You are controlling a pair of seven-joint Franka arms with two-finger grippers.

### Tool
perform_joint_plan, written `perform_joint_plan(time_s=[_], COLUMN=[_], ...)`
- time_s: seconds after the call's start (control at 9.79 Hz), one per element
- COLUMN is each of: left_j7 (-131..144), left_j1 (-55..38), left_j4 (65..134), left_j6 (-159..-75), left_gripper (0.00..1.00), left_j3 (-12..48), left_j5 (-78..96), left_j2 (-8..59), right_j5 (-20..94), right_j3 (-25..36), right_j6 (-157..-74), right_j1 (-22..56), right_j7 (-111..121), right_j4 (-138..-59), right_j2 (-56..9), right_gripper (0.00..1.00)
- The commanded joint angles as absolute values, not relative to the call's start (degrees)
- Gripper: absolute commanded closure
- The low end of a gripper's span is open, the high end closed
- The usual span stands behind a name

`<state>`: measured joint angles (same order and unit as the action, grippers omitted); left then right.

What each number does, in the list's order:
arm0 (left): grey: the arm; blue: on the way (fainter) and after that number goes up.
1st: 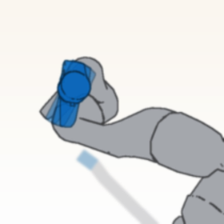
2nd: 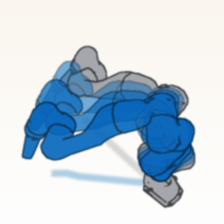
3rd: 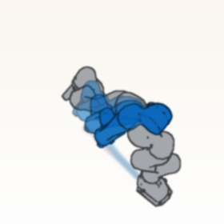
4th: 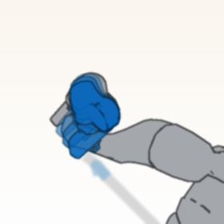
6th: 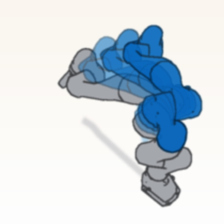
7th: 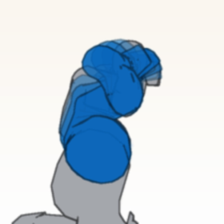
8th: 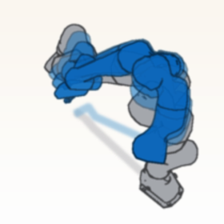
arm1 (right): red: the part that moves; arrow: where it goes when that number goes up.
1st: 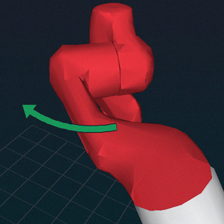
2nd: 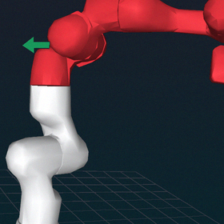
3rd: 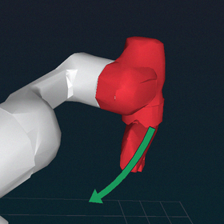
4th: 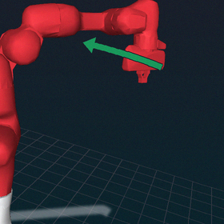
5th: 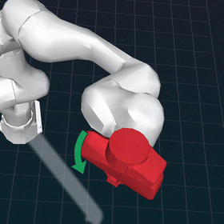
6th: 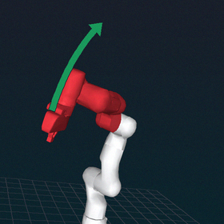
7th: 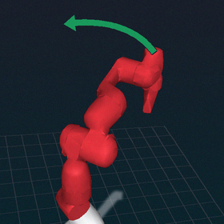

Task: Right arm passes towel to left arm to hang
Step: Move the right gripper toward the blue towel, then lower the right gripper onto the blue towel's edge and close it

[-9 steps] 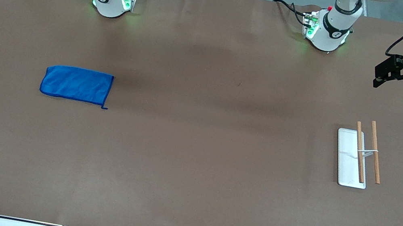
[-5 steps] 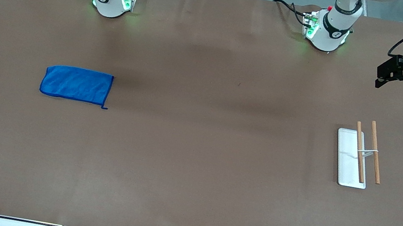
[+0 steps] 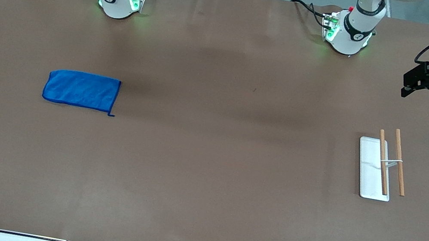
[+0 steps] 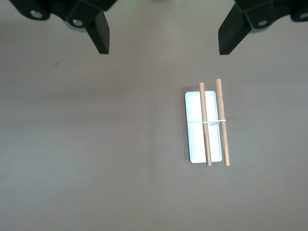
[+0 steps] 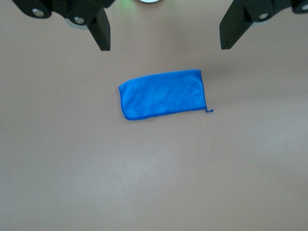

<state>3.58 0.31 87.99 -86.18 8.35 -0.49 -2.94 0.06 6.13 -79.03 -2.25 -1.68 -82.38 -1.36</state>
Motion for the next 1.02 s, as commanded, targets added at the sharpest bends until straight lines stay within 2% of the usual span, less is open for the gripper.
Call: perform_joint_plan(time_s=[0.0, 0.2, 0.51, 0.72, 0.92], left_j7=[3.43, 3.16, 2.9, 3.08, 3.25], left_j1=[0.26, 0.26, 0.26, 0.18, 0.18], left_j4=[87.63, 87.63, 87.02, 85.34, 85.34], left_j6=[-85.17, -85.17, -85.17, -85.17, -85.17], left_gripper=[0.0, 0.0, 0.0, 0.0, 0.0], left_j3=[8.26, 8.26, 8.35, 8.35, 8.35], left_j5=[-0.44, -0.26, -0.09, 0.0, 0.18], left_j2=[-1.49, -1.49, -0.88, -0.18, 0.0], right_j5=[0.18, 0.18, -0.09, -0.88, -1.05], right_j3=[6.15, 6.15, 6.15, 6.24, 6.24], right_j6=[-84.68, -94.78, -117.44, -132.2, -145.13], right_j1=[-0.71, -0.79, -0.79, -0.88, -1.49], right_j7=[-1.41, -1.41, -1.14, -0.79, 0.6], right_j4=[-94.59, -105.68, -124.93, -133.99, -139.72], right_j2=[-1.06, -1.05, -0.7, -1.92, -6.48], right_gripper=[0.0, 0.0, 0.0, 0.0, 0.0])
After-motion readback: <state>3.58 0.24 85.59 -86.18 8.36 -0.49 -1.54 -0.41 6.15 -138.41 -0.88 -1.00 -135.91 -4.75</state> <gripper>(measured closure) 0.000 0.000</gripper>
